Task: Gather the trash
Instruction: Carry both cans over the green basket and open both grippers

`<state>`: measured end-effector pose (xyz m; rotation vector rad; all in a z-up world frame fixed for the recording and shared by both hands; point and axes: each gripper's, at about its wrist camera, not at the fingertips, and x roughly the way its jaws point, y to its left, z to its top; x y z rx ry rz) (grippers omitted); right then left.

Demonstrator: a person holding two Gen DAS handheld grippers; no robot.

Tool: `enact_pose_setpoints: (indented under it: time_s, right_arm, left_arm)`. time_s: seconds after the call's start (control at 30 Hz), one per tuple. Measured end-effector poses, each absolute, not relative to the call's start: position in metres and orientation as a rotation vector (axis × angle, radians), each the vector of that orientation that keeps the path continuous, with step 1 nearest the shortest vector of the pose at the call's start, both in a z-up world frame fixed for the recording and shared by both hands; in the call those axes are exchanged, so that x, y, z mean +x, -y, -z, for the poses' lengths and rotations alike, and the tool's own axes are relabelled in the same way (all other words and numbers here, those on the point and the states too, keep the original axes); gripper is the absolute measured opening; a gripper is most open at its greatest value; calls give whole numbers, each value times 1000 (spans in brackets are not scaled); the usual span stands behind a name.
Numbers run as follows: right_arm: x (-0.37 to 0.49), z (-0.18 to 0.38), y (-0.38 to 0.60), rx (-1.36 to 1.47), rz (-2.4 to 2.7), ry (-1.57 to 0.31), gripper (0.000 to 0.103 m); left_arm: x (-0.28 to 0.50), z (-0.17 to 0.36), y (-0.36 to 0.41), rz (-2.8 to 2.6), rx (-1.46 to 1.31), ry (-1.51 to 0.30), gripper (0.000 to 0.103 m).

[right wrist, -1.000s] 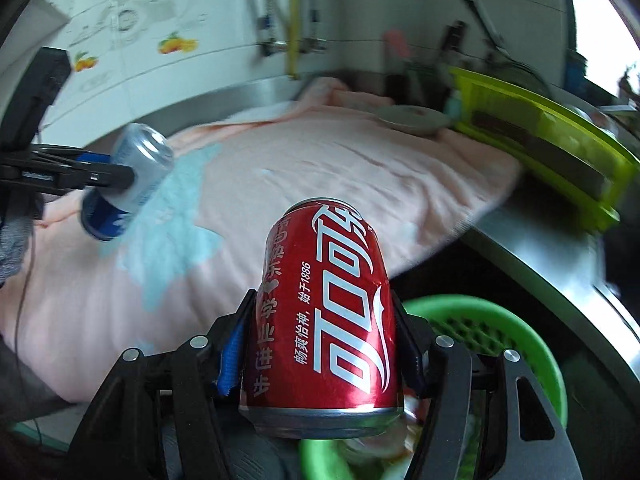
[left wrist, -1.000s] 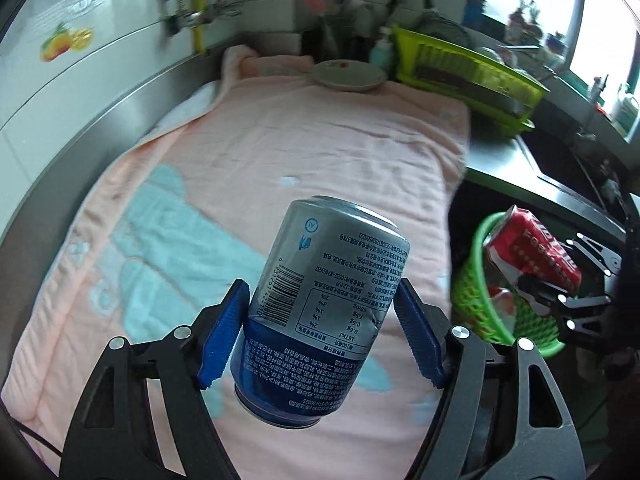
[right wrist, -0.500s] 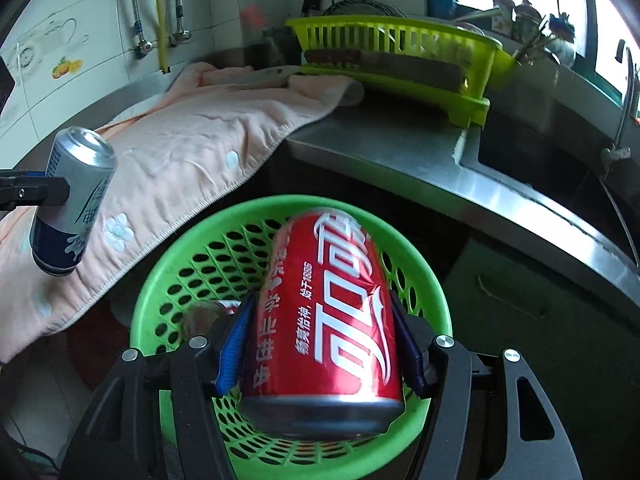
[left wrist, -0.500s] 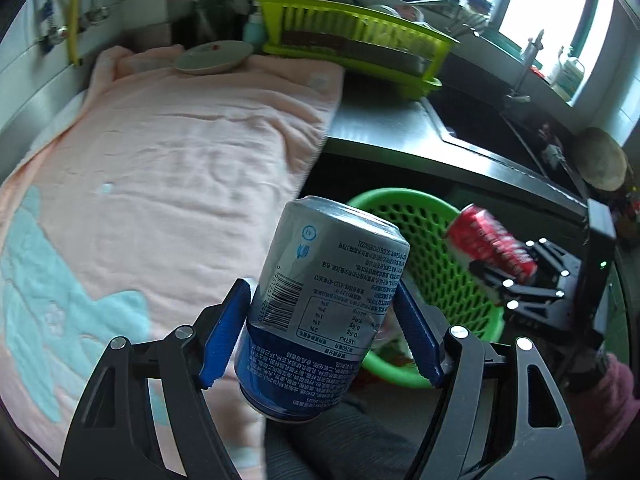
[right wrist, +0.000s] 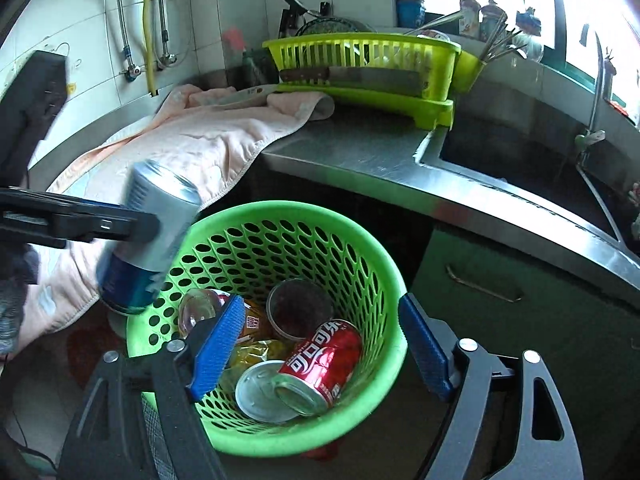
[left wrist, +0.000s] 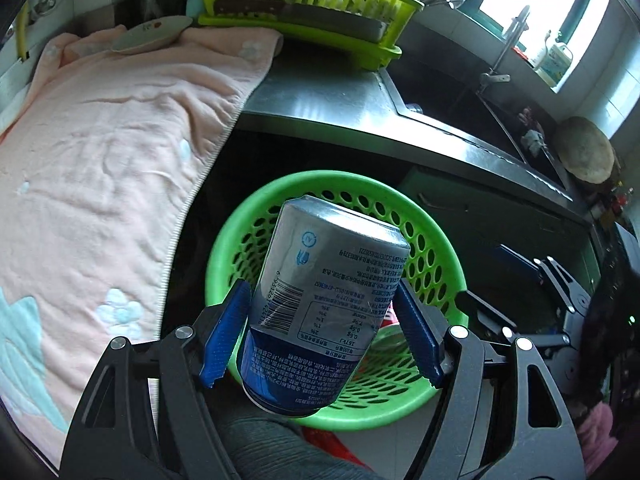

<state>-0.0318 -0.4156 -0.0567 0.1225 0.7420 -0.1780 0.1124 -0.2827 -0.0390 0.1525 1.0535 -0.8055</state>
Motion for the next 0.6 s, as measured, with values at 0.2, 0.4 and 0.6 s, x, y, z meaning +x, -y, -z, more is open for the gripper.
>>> enact_pose_setpoints:
  time_s: [0.2, 0.4, 0.6]
  right_arm:
    - [-44, 53, 415, 117, 182, -727, 86]
    - [-53, 52, 409, 121, 179, -725, 89]
    - [-54, 49, 402, 125, 175, -720, 89]
  left_arm:
    - [107, 51, 304, 831, 158, -1083, 72]
    - [100, 55, 312, 862, 157, -1102, 73]
    - [95, 48, 302, 861, 153, -1080, 80]
